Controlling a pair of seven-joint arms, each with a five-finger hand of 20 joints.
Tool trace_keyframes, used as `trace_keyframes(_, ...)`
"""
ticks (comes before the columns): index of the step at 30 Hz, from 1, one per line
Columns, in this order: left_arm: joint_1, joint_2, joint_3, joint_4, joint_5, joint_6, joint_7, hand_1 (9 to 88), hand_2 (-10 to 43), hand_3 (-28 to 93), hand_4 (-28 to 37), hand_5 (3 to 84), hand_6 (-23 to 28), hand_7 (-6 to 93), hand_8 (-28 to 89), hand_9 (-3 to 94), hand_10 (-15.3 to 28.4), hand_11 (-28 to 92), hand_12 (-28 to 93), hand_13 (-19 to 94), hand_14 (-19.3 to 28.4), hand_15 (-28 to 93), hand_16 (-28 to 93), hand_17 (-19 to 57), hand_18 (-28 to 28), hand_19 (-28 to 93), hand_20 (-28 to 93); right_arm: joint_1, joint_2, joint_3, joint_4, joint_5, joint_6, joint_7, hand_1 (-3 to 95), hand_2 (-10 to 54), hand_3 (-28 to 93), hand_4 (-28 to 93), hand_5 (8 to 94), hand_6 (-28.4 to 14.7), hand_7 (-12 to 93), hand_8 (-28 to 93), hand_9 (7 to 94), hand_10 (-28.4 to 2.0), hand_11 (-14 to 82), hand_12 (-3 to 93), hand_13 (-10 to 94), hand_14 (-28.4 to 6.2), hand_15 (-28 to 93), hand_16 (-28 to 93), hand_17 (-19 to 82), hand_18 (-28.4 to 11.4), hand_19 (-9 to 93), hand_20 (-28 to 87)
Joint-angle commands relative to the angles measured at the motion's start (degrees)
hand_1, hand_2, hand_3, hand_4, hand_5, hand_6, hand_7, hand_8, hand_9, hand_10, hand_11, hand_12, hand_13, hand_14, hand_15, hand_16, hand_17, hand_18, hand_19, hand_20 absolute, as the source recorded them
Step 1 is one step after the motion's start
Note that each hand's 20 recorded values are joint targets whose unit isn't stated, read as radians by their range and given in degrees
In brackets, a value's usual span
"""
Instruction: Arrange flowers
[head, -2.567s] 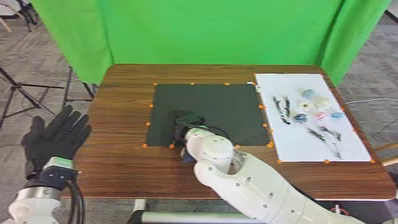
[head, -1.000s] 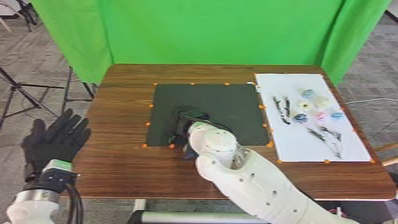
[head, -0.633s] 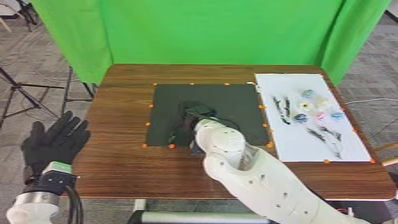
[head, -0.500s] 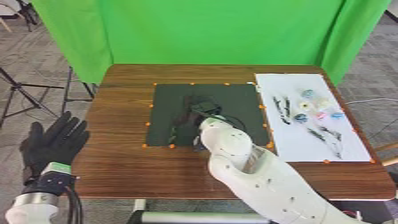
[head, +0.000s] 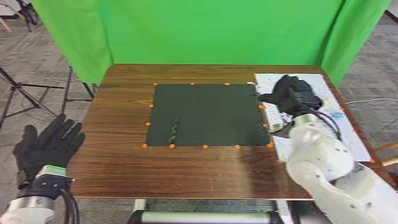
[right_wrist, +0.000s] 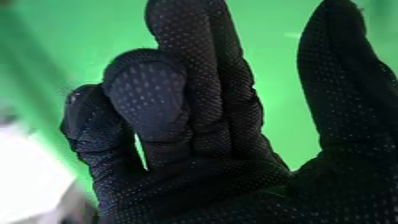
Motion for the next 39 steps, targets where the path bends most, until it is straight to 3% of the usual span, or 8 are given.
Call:
trace_keyframes(1,0.7,-0.48,-0.42,-0.34,-0.31,-0.98,-0.63,25.7,8.0,70,-28.3,38.4,7.3,14.9,-9,33.3,14.7,22,12,23,14.5,35,-8,-5.1,10.6,28,8,-13.8,0.4,12.3,0.6,-1.7,1.4,8.4,29.8,-9.5,73,-27,72.2,-4.6,25,-10,83.1,-14.2,30.3,27.2,81,-8.6,58,37,48,-22.8,93,30)
trace_keyframes(6,-0.2,-0.31,0.42,-0.02,-0.17,-1.16,-0.85,25.7,8.0,70,-28.3,38.3,7.3,14.8,-9,33.2,14.7,22,12,23,14.4,35,-8,-5.1,10.6,28,8,-16.2,-0.1,15.9,1.3,-0.7,-3.5,11.7,29.7,-9.5,72,-27,69.6,-5.8,20,-10,81.8,-14.8,30.4,27.3,80,-9.2,59,37,48,-23.3,93,32)
trace_keyframes(12,0.4,-0.2,0.23,-0.31,-0.25,-1.05,-0.22,25.7,8.1,70,-28.3,38.3,7.4,14.8,-9,33.2,14.7,22,12,23,14.5,35,-8,-5.2,10.6,28,8,-17.5,-0.3,17.5,1.8,0.4,-8.7,13.7,29.8,-9.5,70,-28,66.5,-7.1,15,-10,80.4,-15.6,30.8,27.4,78,-9.2,60,37,47,-23.4,93,32)
trace_keyframes(23,0.3,-0.23,0.97,-0.22,-0.57,-0.6,0.33,25.7,8.2,70,-28.3,38.3,7.4,14.9,-9,33.1,14.6,22,12,22,14.5,35,-8,-5.2,10.6,28,8,-18.4,-0.4,18.8,3.1,-2.1,-8.9,16.1,31.9,-9.5,70,-28,65.1,-7.1,14,-9,79.4,-15.7,31.7,27.6,77,-9.2,61,37,47,-23.5,93,33)
trace_keyframes(35,1.1,-0.46,0.45,-0.55,-0.4,-0.69,0.32,25.8,8.2,70,-28.3,38.4,7.4,15.0,-9,33.2,14.6,23,12,23,14.5,35,-8,-5.1,10.6,28,8,-19.6,-2.3,17.4,7.3,0.9,-7.5,13.8,38.5,-9.5,68,-28,67.5,-5.6,16,-9,79.5,-14.7,33.2,27.8,78,-8.4,61,36,47,-23.2,93,34)
trace_keyframes(36,0.8,-0.56,0.48,-0.47,-0.55,-0.55,0.2,25.8,8.2,70,-28.3,38.4,7.4,15.0,-9,33.2,14.6,23,12,23,14.5,35,-8,-5.1,10.6,28,8,-19.6,-2.2,17.0,7.2,1.9,-6.3,14.3,39.9,-9.5,67,-28,68.2,-5.3,17,-9,79.6,-14.5,33.4,27.8,78,-8.2,61,36,47,-23.2,93,33)
trace_keyframes(38,0.7,-0.27,0.68,-0.55,-3.64,-1.67,1.33,25.9,8.3,70,-28.3,38.4,7.4,15.0,-9,33.2,14.6,23,12,23,14.5,35,-8,-5.1,10.6,28,8,-19.4,-2.3,16.5,7.2,1.7,-5.2,14.5,41.5,-9.5,67,-28,70.4,-4.3,23,-9,80.7,-14.2,35.3,28.6,79,-7.5,61,36,47,-22.8,93,33)
trace_keyframes(39,0.8,-0.28,0.68,-0.61,-4.32,-1.93,1.47,25.9,8.3,70,-28.3,38.4,7.3,15.1,-9,33.2,14.6,23,12,23,14.5,35,-8,-5.1,10.6,28,8,-19.4,-2.4,16.3,7.2,0.9,-4.5,14.3,43.2,-9.3,66,-28,71.0,-4.1,26,-5,81.2,-14.1,36.0,28.8,79,-7.4,61,36,48,-22.6,93,33)
